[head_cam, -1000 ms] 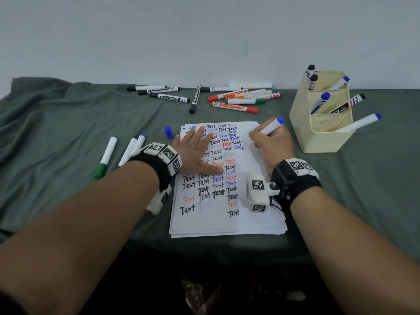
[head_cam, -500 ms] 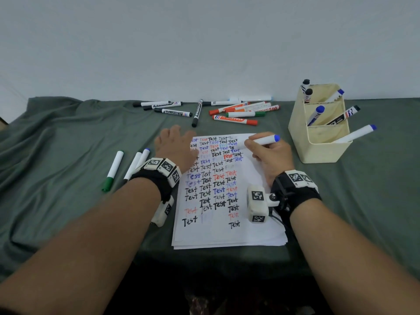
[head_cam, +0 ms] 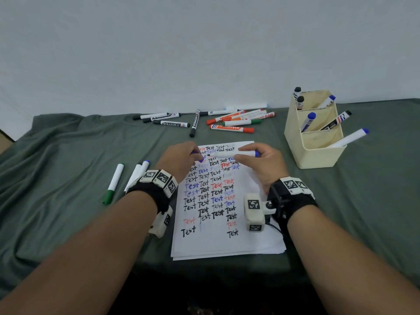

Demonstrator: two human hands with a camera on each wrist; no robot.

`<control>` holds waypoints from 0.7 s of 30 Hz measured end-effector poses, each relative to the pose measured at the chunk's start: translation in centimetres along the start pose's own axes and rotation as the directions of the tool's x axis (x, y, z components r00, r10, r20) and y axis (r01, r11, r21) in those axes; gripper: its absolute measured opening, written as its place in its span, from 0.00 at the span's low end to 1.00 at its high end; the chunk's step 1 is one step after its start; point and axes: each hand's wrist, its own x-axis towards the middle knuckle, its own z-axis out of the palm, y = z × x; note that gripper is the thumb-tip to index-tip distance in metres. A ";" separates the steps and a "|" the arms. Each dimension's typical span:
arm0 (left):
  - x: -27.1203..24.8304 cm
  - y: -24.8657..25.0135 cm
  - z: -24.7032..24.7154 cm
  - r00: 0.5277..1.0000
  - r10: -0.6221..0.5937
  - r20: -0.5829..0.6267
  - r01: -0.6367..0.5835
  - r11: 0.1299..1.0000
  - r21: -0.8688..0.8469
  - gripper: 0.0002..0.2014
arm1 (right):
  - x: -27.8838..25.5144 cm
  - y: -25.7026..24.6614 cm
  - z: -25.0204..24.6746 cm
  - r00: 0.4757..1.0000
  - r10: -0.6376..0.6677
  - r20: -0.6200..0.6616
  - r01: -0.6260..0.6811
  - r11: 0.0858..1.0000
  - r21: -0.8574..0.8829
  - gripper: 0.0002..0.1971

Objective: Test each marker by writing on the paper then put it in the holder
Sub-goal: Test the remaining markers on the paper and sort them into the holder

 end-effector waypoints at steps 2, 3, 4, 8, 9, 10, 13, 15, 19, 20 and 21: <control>-0.3 0.2 -0.1 1.000 0.017 0.002 -0.017 0.999 -0.042 0.06 | 0.0 0.0 0.1 1.000 0.009 0.014 -0.009 1.000 0.015 0.12; -0.3 0.2 -0.1 1.000 0.022 0.001 -0.022 0.999 -0.043 0.07 | 0.0 0.0 0.1 1.000 0.010 0.016 -0.010 1.000 0.014 0.12; -0.4 0.1 0.0 1.000 0.027 0.000 -0.027 0.999 -0.040 0.07 | 0.1 0.1 0.1 1.000 0.010 0.015 -0.010 1.000 0.012 0.12; -0.5 0.1 0.2 1.000 0.026 -0.001 -0.026 0.997 -0.077 0.09 | 0.2 0.1 0.0 1.000 0.012 0.010 -0.012 1.000 -0.002 0.11; -0.5 0.2 0.2 1.000 0.026 0.003 -0.026 0.995 -0.092 0.09 | 0.2 0.2 0.0 1.000 0.013 0.011 -0.013 1.000 -0.003 0.11; -0.6 0.2 0.2 1.000 0.030 0.005 -0.030 0.994 -0.108 0.09 | 0.1 0.2 0.0 1.000 0.014 0.010 -0.014 1.000 -0.004 0.11; -0.8 0.3 0.2 0.999 0.037 -0.005 -0.037 0.985 -0.167 0.08 | 0.2 0.2 0.0 1.000 0.014 0.003 -0.014 1.000 -0.013 0.11; -0.9 0.4 0.3 0.999 0.043 -0.010 -0.044 0.982 -0.186 0.08 | 0.3 0.2 -0.1 1.000 0.020 -0.002 -0.020 0.999 -0.028 0.11; -1.1 0.6 0.2 0.998 0.066 -0.012 -0.067 0.979 -0.195 0.08 | 0.5 0.4 -0.2 1.000 0.021 0.000 -0.021 0.999 -0.049 0.11; -1.1 0.7 0.2 0.997 0.081 -0.002 -0.080 0.979 -0.186 0.09 | 0.5 0.4 -0.3 1.000 0.021 0.009 -0.020 0.998 -0.056 0.11; -1.1 0.8 0.2 0.995 0.098 0.012 -0.095 0.980 -0.174 0.09 | 0.5 0.4 -0.2 0.999 0.023 0.024 -0.021 0.998 -0.063 0.11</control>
